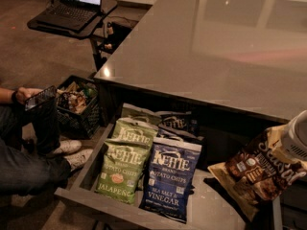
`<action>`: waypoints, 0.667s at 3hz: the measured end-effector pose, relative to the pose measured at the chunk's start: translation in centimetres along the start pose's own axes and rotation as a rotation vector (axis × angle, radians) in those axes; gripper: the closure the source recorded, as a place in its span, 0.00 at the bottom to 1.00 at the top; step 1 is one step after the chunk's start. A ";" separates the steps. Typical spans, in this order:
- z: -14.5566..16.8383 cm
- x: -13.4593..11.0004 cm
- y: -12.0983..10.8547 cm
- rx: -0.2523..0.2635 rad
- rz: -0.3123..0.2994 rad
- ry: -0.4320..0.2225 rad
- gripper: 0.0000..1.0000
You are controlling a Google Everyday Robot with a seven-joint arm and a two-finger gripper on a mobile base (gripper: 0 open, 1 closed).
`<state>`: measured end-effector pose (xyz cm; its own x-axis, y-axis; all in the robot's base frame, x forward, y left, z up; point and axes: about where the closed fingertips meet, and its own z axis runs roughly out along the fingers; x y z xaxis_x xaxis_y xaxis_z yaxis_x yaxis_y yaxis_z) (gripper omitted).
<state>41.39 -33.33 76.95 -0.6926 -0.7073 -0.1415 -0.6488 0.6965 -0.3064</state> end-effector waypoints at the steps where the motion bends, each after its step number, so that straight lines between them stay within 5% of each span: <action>1: -2.2 -1.0 -2.4 0.069 0.029 0.011 1.00; 2: -5.1 -2.3 -4.7 0.131 0.029 0.037 1.00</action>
Offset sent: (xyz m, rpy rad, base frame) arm 0.0481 -0.0136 0.1084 -0.1811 -0.0913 -0.0756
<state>44.41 -34.33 83.47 -0.7230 -0.6808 -0.1178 -0.5836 0.6930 -0.4232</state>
